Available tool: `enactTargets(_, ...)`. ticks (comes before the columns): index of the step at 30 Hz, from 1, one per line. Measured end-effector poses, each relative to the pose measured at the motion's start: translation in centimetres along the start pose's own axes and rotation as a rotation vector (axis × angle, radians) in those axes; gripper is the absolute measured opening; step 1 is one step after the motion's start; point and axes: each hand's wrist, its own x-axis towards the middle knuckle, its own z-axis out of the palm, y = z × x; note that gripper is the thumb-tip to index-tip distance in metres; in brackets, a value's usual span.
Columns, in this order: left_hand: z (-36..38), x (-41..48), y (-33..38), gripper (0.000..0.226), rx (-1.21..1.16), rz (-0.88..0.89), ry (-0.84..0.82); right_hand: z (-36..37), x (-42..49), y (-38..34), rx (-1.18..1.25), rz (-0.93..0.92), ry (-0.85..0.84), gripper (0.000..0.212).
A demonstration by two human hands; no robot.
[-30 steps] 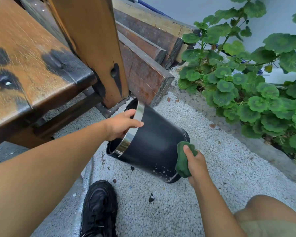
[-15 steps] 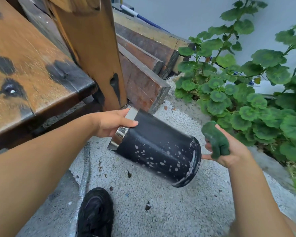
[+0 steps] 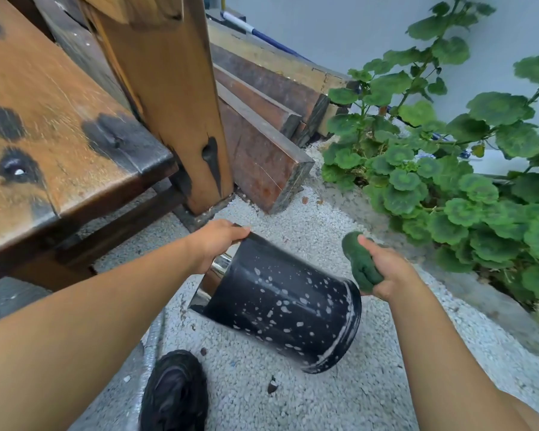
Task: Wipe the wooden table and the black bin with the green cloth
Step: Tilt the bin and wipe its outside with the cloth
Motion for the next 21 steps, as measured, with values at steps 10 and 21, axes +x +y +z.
enactTargets(10, 4.7, -1.4, 4.3, 0.063, -0.155, -0.039, 0.084, 10.3, -5.2, -1.8, -0.601, -0.444, -0.178, 0.032)
enactTargets(21, 5.1, -2.6, 5.4, 0.072, -0.084, -0.084, 0.016, 12.8, -3.0, -0.6, -1.076, -0.520, 0.066, 0.050)
